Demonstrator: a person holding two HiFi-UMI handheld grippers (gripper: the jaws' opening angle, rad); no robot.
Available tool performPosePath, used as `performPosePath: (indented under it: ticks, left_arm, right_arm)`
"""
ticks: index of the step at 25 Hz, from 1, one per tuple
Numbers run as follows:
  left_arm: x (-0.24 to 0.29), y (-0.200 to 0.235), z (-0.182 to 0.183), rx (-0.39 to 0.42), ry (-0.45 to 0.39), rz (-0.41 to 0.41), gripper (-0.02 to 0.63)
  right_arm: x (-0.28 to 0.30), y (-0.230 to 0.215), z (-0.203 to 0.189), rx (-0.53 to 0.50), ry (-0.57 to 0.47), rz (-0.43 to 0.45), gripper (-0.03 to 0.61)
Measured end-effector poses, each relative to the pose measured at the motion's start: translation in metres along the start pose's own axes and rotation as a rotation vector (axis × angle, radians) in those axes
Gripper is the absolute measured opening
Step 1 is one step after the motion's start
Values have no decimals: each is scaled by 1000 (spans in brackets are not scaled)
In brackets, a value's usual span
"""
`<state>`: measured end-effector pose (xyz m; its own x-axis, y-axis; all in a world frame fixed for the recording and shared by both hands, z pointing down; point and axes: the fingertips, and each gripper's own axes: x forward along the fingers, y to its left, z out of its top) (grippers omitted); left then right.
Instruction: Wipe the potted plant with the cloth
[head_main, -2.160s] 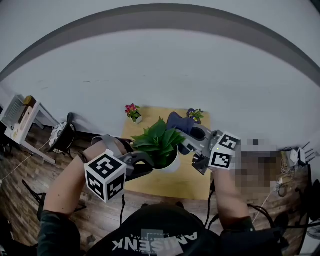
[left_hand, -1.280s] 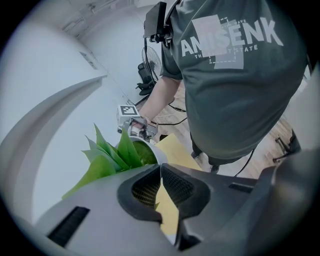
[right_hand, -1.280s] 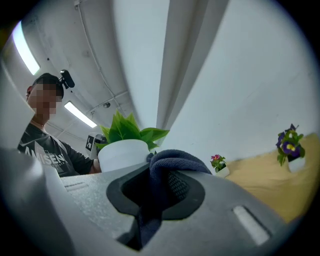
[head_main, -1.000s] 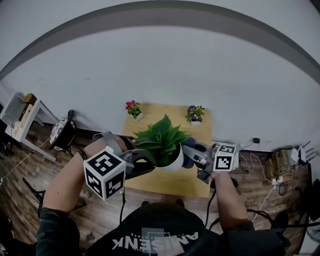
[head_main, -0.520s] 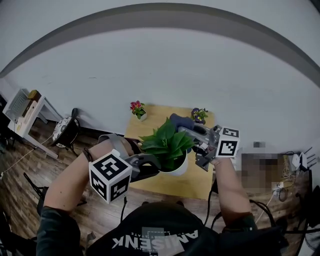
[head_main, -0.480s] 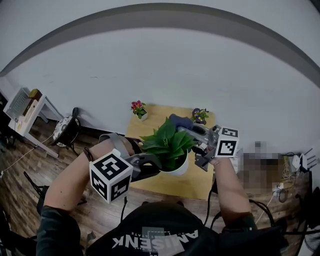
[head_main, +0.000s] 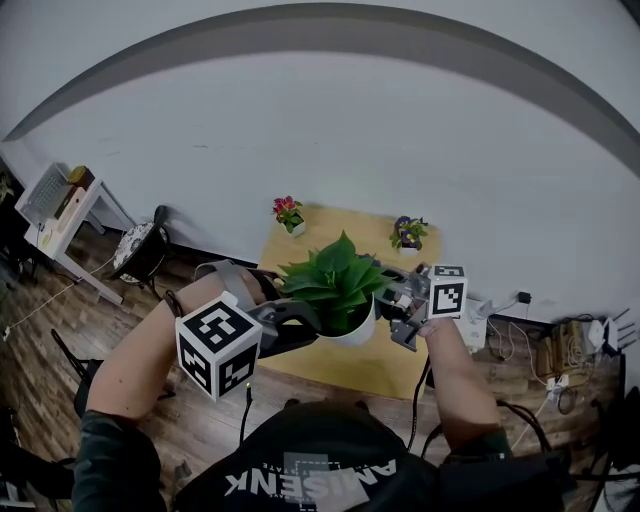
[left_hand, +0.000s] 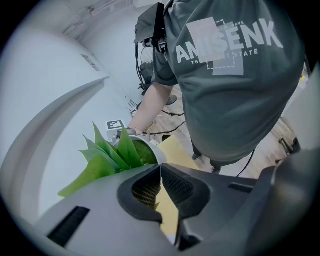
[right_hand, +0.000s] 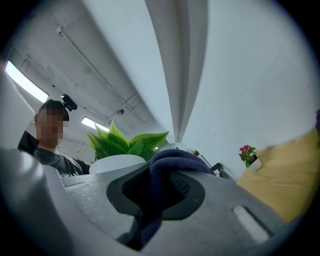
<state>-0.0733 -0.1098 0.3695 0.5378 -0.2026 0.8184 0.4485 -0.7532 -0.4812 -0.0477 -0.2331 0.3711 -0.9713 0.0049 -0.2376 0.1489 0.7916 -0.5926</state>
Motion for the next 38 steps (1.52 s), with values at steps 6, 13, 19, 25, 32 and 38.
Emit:
performPosePath:
  ticks: [6,13,19,25,32,38]
  left_arm:
    - [3,-1,3,-34,10,-3,13]
    - [3,-4,-6,-70,21,-9,12]
    - [3,-8,-32,-107,29,-37,12]
    - [20,-8,-58,-160,63,-63,14]
    - [53,-16,-92,-257,80,-98,13]
    - [91,-23,-119,-309,107,-126,15]
  right_arm:
    - [-21,-13,-34,89,8,-12,46]
    - [-35,-19,-62,139,12,-39,46]
    - [-39,-20,-72,148,-12,-76,46]
    - [-58,-7,-80,133,-16,-100,46]
    - [-73,21,-75,53,-16,-144,46]
    - [-83,39,-61,-40,-36,-226,46]
